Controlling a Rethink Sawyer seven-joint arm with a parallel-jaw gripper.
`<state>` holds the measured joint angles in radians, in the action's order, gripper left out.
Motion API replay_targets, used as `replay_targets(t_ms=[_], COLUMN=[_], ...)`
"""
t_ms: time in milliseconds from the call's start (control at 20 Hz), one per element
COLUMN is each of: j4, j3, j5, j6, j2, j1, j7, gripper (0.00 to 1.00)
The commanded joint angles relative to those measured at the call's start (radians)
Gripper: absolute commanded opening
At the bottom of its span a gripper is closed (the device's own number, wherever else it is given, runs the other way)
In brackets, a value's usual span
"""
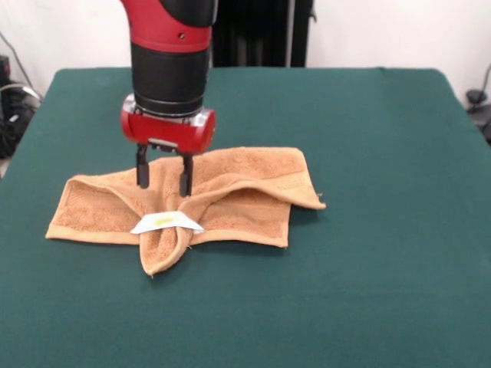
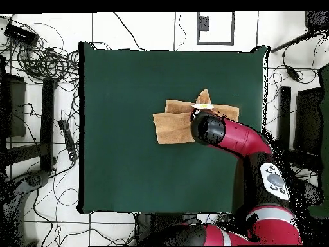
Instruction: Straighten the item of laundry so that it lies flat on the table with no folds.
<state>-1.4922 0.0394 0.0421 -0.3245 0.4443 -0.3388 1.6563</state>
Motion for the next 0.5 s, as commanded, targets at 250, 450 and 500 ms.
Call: replay_targets(t_ms=[250,450,500], j4=[0.080,0.096,0.101], j3=[-0.089,-0.092,-0.092], j5=[0.009,0.009,0.009], j6=[-0.127,-0.111,-0.108], j2=[-0.100,-0.121,-0.126], j1=[0.036,0.037,0.038], j7=[0.057,0.062,0.064], gripper=[1.00,1.00,1.00])
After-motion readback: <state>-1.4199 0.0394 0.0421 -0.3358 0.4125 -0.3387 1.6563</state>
